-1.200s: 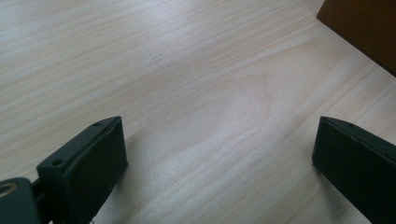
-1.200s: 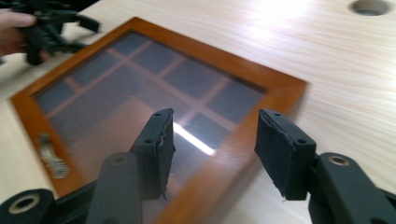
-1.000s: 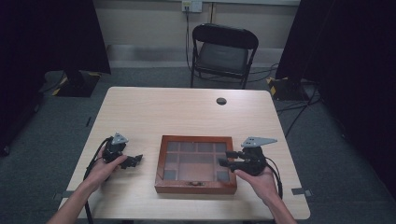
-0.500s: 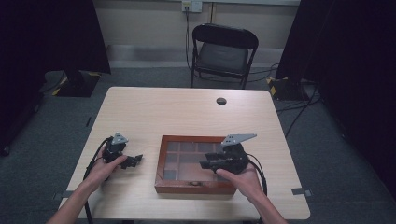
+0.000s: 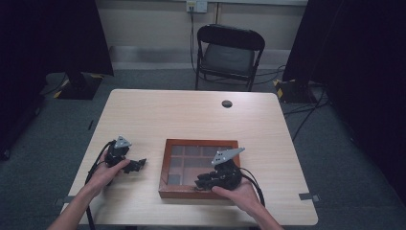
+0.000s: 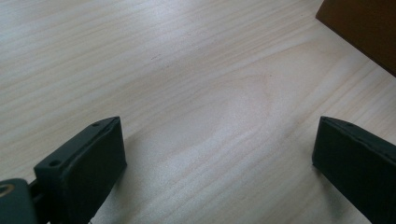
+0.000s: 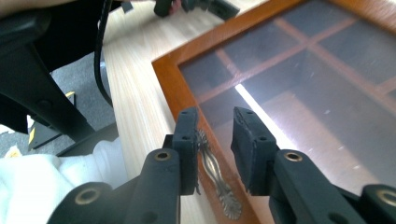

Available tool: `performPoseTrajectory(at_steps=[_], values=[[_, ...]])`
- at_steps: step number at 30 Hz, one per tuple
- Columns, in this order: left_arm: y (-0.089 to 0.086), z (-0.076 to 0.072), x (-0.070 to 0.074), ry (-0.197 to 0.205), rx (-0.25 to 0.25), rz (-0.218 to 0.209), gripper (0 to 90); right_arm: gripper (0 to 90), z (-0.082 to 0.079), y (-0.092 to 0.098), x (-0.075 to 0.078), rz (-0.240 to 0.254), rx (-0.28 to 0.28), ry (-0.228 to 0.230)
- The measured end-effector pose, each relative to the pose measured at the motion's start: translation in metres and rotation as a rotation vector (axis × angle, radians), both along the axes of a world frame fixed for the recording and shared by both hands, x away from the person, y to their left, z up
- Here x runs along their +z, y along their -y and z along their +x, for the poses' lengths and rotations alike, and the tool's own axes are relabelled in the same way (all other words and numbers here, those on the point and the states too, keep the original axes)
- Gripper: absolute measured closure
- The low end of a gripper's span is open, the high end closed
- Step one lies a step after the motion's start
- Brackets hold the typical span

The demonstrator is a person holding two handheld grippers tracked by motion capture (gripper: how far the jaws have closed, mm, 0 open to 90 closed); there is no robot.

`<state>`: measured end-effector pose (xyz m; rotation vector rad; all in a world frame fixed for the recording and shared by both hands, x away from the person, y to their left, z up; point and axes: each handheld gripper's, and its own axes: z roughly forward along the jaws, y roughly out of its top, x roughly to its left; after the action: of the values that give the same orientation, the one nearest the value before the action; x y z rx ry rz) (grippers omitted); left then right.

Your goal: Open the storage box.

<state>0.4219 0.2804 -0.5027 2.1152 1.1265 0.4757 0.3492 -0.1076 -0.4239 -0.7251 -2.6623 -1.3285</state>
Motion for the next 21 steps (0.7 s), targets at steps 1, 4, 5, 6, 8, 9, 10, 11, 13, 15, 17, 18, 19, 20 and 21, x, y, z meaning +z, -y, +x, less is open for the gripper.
performPoseTrajectory(at_steps=[1,4,5,6,8,9,10,11,13,15,17,18,19,20,21], values=[[0.000,0.000,0.000,0.000,0.000,0.000,1.9,74.1,0.000,0.000,0.000,0.000,0.000,0.000],[0.000,0.000,0.000,0.000,-0.003,0.000,1.8,76.6,-0.002,-0.001,-0.006,-0.020,0.019,0.002],[0.000,0.000,0.000,-0.001,-0.002,-0.002,1.8,76.6,-0.002,-0.001,-0.007,-0.027,0.021,-0.001],[0.000,0.000,0.000,-0.001,-0.002,-0.002,1.8,76.6,-0.002,-0.001,-0.007,-0.027,0.021,-0.001],[0.000,0.000,0.000,0.001,-0.003,0.004,1.7,78.0,-0.004,-0.001,-0.010,-0.032,0.039,-0.003],[0.000,0.000,0.000,0.000,-0.002,0.000,1.8,79.1,-0.004,-0.002,-0.011,-0.040,0.040,0.004],[0.000,0.000,0.000,0.000,-0.002,-0.001,1.8,79.6,-0.004,-0.001,-0.011,-0.044,0.038,0.008],[0.000,0.000,0.000,0.000,-0.002,-0.001,1.8,79.6,-0.004,-0.001,-0.011,-0.044,0.038,0.008],[0.000,0.000,0.000,0.000,-0.002,-0.001,1.8,79.9,-0.003,-0.001,-0.013,-0.040,0.044,0.010],[0.000,0.000,0.000,-0.001,-0.003,-0.001,1.6,79.3,-0.004,-0.001,-0.013,-0.042,0.048,0.018],[0.000,0.000,0.000,-0.001,-0.003,-0.001,1.6,79.0,-0.005,-0.001,-0.013,-0.042,0.048,0.021],[0.000,0.000,0.000,-0.001,-0.003,-0.001,1.7,79.4,-0.005,-0.001,-0.013,-0.042,0.047,0.026],[0.000,0.000,0.000,-0.001,-0.003,-0.001,1.7,79.9,-0.005,-0.001,-0.014,-0.040,0.049,0.031],[0.000,0.000,0.000,-0.001,-0.003,-0.001,1.6,79.9,-0.005,-0.001,-0.014,-0.040,0.049,0.031],[0.000,0.000,0.000,-0.001,-0.003,-0.001,1.6,79.8,-0.005,-0.001,-0.014,-0.040,0.052,0.038]])
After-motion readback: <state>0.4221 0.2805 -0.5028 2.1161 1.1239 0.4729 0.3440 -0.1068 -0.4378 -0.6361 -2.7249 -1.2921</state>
